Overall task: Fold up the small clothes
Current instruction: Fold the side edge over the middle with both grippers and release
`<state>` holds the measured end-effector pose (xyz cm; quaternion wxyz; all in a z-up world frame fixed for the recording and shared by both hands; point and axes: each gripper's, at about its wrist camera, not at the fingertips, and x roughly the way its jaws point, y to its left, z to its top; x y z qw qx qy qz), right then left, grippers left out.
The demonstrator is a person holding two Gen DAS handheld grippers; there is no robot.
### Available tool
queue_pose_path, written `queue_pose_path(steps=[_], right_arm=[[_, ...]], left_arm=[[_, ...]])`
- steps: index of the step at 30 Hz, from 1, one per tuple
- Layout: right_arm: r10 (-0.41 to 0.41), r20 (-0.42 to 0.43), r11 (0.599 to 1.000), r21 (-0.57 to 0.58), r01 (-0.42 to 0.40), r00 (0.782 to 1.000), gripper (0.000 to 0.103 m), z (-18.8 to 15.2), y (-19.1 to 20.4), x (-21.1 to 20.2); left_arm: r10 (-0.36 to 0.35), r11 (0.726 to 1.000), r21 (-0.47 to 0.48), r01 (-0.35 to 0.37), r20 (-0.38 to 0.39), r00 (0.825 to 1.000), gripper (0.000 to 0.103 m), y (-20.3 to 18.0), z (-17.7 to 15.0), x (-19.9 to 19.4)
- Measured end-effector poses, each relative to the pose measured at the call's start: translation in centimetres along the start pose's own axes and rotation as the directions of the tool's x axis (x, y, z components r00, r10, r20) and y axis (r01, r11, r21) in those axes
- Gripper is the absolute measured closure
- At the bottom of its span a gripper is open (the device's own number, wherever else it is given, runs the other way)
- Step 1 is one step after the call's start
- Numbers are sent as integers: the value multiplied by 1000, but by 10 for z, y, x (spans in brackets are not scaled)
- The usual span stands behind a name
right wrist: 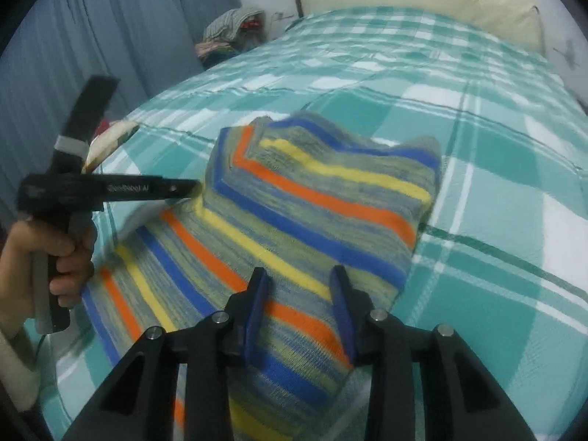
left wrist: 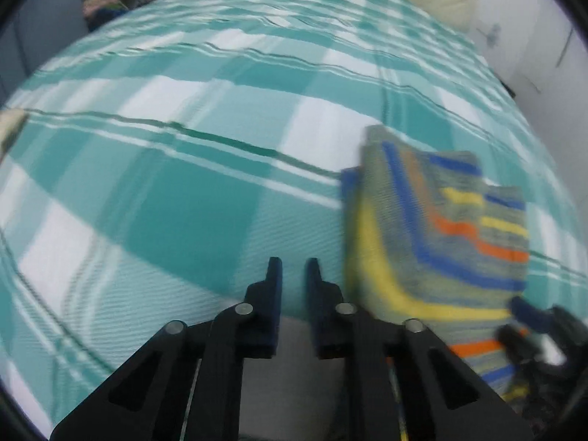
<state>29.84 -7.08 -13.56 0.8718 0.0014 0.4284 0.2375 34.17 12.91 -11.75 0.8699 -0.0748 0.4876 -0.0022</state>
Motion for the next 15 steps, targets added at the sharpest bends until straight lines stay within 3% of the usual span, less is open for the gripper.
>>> queue_pose_path(steps=[3,5,7,9,12,15], right_arm=[[-29,33,999,-23,30,999,67,-2,13,-28],[-1,54,998,-70,5,999,64,-10,29,-56],[18,56,994,-104,-12,998,59,-23,41,-73],[38,30,992,-119,-34,999,56,-43,52,-77],[18,-88,997,-78,-25,996,55,-79,52,-52],[-25,-89,1000,-18,23,996,55,-105,48,-64]], left_arm=[[-74,997,-30,75,7,997,63,15,-10,-24],[-126,992,-12,127,36,991,34,19,-24,-49],[-165,986,32,163,44,985,21,15,-37,-66],[-154,985,87,152,22,988,20,5,-54,-67],[-10,986,167,25,-87,996,26,-4,-81,-38],[-6,991,134,12,-43,999,25,6,-95,-59]])
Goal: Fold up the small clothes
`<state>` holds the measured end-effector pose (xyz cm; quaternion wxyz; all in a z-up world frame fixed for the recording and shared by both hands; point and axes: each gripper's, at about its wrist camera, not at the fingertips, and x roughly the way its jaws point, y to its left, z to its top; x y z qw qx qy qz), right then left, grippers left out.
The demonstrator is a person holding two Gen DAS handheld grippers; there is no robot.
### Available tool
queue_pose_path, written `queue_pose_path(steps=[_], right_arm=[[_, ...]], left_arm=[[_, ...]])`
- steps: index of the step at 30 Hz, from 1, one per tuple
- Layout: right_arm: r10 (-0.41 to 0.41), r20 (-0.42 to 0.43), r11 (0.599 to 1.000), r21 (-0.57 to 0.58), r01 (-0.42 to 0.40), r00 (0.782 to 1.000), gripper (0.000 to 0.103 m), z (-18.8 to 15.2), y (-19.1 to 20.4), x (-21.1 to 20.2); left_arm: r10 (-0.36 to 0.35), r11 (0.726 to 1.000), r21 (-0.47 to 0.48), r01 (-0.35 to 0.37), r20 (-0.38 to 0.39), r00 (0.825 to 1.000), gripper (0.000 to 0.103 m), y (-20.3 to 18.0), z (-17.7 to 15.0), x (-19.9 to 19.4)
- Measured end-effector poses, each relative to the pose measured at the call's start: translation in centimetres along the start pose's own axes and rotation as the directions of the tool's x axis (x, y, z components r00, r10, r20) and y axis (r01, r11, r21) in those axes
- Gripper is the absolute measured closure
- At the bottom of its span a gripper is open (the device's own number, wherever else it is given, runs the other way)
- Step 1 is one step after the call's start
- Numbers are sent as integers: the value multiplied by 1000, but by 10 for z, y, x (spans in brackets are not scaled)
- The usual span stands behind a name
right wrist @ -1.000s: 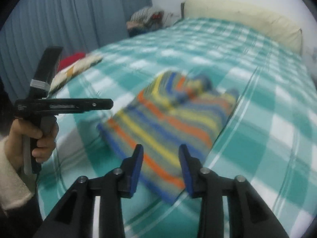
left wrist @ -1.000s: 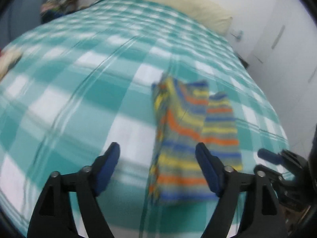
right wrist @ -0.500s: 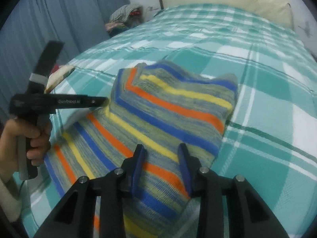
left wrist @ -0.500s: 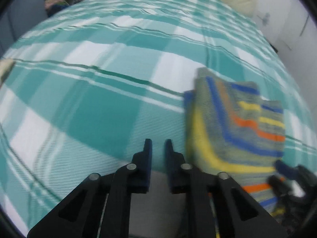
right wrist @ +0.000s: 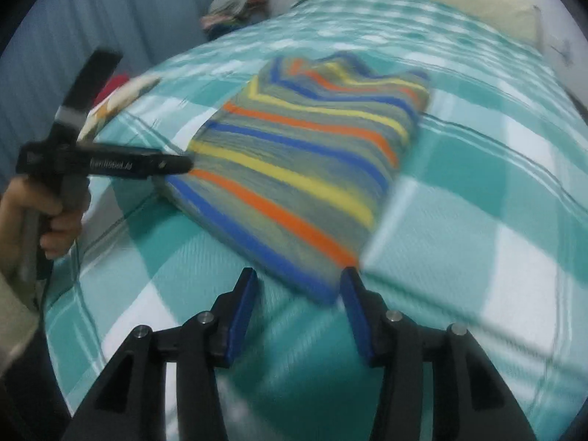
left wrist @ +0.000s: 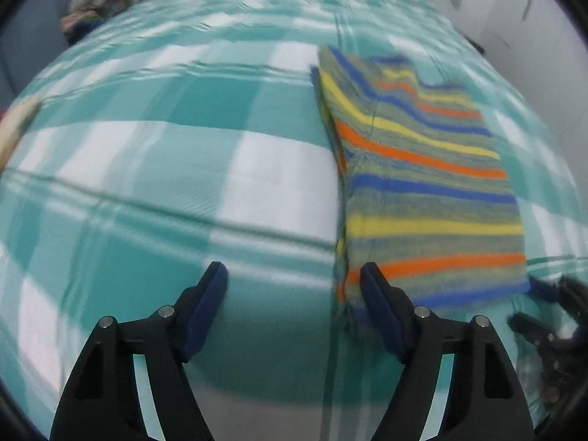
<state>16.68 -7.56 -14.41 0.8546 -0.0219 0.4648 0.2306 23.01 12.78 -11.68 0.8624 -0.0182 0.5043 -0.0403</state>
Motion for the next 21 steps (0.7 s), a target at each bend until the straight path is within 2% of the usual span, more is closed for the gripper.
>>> queue_pose_path(steps=[1,2,3,4,5,7,9,13,18,21], right_arm=[[19,9,999,38,-19,1000,55,-8,-2,-11],[24,27,997,70,-26,999,51,-15,-4,-21],[10,49,995,101,-15,999,46,-25,-6,-35],[-14,69,993,118,6,997,37,-33,-8,-45],[-36,85,992,127,25,996,33,-38,-8,-52],[-89,128,985,161,68,988,33,-54,-9,-70],[-101,149,978,195,71,984,33,-62,-12,-81],[-126,170,968,239,83,977,31,-71,-13,-96],[-190,174,956,258,142,966,14,-72,-13,-111],[-232,177,947,267,180,957,14,-72,-10,-117]], left_arm=[[11,1000,-7,-10,16,1000,24,1,-4,-12],[15,1000,-6,-15,50,999,20,-2,-10,-29],[16,1000,6,-16,79,997,17,-7,-15,-42],[18,1000,17,-20,100,995,11,-11,-19,-50],[26,999,35,-31,135,990,7,-19,-26,-64],[33,997,62,-45,188,982,5,-32,-37,-80],[41,994,87,-62,226,973,5,-47,-49,-91],[56,991,104,-85,259,964,5,-61,-54,-95],[57,990,112,-91,271,961,5,-72,-63,-100],[65,988,115,-100,279,958,5,-77,-67,-102]])
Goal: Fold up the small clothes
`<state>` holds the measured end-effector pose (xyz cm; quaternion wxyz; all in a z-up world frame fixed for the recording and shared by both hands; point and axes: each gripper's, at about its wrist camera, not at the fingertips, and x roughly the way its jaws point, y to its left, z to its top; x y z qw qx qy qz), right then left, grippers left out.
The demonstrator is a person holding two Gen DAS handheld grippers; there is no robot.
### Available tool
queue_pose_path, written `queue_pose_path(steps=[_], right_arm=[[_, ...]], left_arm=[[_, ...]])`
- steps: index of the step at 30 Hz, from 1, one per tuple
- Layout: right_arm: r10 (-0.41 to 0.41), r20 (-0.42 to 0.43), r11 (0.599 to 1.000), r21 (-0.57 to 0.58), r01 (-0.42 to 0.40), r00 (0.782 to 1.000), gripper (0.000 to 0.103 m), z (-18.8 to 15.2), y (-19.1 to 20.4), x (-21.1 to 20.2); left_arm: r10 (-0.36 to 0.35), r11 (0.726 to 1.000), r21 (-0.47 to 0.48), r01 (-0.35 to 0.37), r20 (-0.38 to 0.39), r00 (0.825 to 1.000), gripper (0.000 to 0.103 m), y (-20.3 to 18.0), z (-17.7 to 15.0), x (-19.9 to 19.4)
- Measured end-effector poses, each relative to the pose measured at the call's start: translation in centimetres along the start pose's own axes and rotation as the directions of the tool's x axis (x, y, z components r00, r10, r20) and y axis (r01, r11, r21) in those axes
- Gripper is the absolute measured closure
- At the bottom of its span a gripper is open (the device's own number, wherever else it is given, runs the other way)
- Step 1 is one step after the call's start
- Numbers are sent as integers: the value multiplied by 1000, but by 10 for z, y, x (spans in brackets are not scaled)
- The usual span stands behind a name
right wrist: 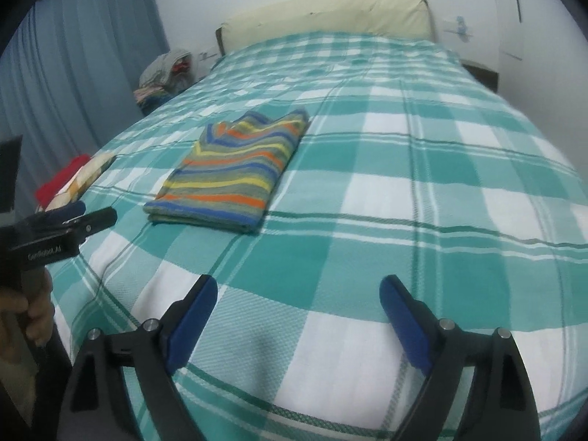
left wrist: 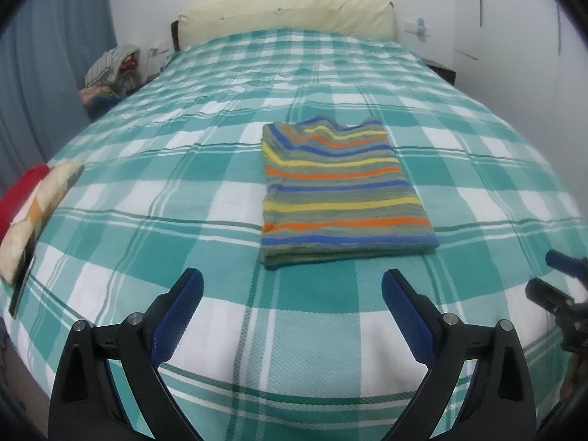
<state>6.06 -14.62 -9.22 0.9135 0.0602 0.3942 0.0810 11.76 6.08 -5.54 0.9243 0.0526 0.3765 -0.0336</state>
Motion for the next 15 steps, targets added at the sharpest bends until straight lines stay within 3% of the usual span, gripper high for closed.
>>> queue_pose_path(steps=[8,15], right_arm=[[-105,-15,994,-38,105,994,14,-1,7,0],[-130,-31,991,-34,129,991,14,-5,2,5]], left_arm=[[27,999,20,-27,3,1000,5,-6,-6,1],[36,999,22,-35,-34,999,4,-3,-11,12]])
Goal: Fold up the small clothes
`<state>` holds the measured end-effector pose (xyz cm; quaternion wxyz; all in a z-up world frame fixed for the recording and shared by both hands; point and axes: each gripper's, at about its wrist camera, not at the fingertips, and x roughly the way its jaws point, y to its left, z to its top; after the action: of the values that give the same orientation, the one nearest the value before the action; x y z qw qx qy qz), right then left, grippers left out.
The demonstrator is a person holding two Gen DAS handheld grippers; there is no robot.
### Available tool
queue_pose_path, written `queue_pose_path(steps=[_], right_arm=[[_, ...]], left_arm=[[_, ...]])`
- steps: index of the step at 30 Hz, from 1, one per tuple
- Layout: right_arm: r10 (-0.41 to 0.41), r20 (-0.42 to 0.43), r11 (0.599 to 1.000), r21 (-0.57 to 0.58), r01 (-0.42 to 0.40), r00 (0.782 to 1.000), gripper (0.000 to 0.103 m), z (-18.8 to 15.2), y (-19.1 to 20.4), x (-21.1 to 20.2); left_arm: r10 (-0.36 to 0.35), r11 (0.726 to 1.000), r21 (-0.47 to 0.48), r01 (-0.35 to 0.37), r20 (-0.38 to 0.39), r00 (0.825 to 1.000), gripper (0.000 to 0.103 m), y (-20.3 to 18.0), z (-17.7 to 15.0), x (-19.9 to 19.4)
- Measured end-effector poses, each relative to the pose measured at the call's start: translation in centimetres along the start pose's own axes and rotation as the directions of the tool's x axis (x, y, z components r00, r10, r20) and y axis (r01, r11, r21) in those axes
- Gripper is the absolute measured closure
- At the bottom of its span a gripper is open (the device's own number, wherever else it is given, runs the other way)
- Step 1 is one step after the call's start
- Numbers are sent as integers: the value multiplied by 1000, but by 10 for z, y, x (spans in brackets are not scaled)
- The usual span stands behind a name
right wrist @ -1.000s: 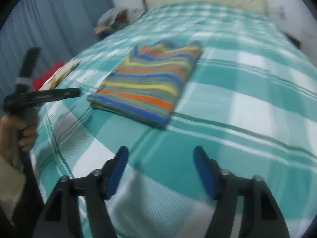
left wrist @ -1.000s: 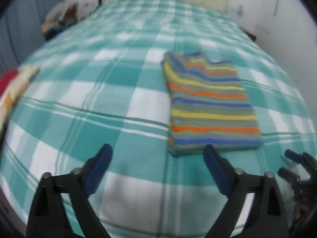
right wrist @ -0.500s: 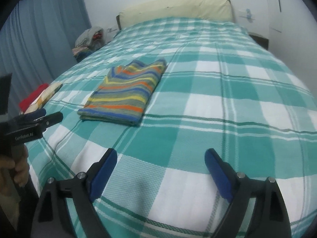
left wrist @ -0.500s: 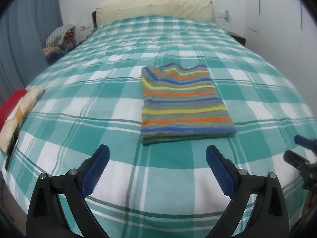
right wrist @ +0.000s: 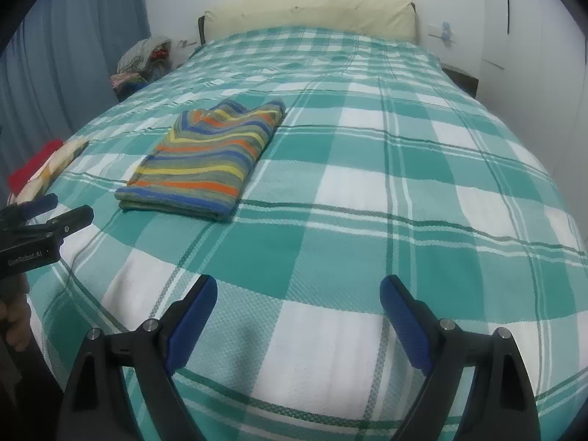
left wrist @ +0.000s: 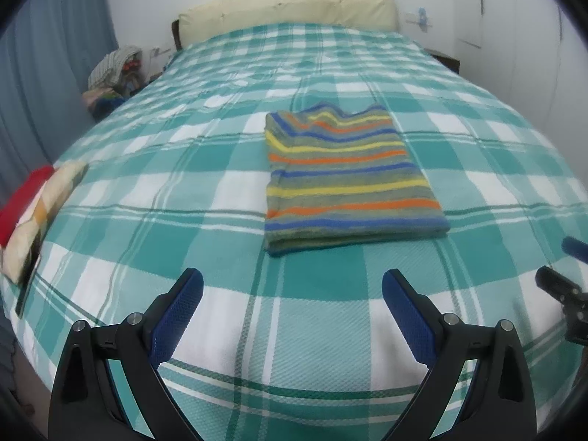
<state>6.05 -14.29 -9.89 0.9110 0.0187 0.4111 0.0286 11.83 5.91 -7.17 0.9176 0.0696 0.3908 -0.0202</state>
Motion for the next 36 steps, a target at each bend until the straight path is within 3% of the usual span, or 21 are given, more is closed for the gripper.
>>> queue_pose_path(steps=[13,23,26,30,33,35,36], right_arm=[[-188,17,978,-95,188,982,14,1,11,-3],[-210,2,973,-99,209,978,14,-2,7,0],[-137,1,988,-79,136,991,14,0,3,1],[53,0,998,-35,-53,999,14,22,-2,9],[238,34,969,58,-240,971,14,54,-12,24],[337,39,932,126,-339,941,14,77,-18,46],[390,37,906,165,-391,920,14,89,-22,63]], left_arm=[[-9,1000,-16,8,-60,998,4,3,-16,19],[-17,1000,6,18,-82,997,4,5,-13,22],[-66,997,-48,62,-78,995,4,34,8,26],[-203,967,-173,188,-69,977,4,86,48,54],[-327,929,-222,295,-122,937,4,105,74,98],[-405,902,-227,367,-147,902,4,104,87,128],[-420,896,-227,381,-160,893,4,102,90,139]])
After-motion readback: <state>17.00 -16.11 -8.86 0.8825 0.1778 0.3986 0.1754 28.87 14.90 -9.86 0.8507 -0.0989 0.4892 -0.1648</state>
